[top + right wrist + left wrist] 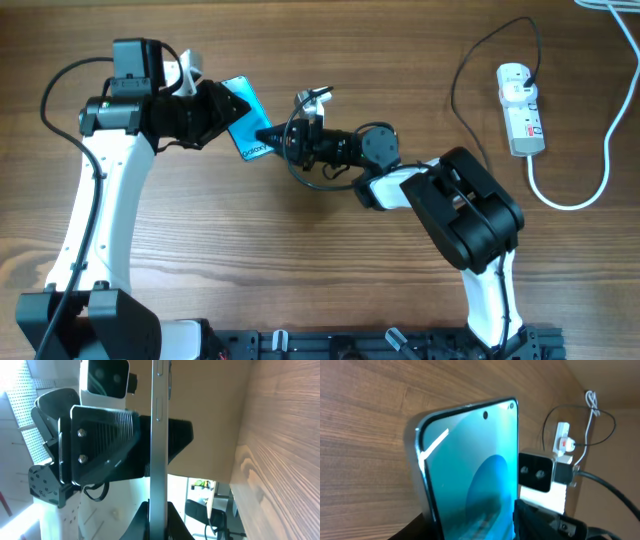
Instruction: Plug charger to phone and switch on socket
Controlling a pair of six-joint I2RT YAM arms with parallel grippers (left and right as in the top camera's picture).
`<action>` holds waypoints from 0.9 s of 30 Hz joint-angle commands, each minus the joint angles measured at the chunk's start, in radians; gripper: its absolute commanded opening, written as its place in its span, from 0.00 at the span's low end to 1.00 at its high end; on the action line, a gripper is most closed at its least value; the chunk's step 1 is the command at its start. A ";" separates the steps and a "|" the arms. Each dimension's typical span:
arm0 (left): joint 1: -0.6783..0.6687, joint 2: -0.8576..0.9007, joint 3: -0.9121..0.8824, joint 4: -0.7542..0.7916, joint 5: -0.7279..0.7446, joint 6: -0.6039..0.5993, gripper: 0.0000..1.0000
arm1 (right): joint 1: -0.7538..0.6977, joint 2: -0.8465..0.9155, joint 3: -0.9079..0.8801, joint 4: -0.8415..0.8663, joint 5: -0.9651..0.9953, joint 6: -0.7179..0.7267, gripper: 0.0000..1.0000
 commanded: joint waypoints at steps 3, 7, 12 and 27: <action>-0.016 0.006 -0.006 0.026 0.082 -0.016 0.44 | 0.043 -0.026 0.023 0.076 -0.019 0.022 0.04; -0.016 0.006 -0.006 0.050 0.181 -0.016 0.44 | 0.056 -0.026 0.024 0.076 -0.029 0.029 0.04; -0.016 0.006 -0.006 0.051 0.329 0.011 0.43 | 0.055 -0.026 0.024 0.076 -0.051 0.027 0.04; -0.016 0.006 -0.006 0.073 0.564 0.075 0.44 | 0.034 -0.026 0.023 0.076 -0.454 -0.160 0.04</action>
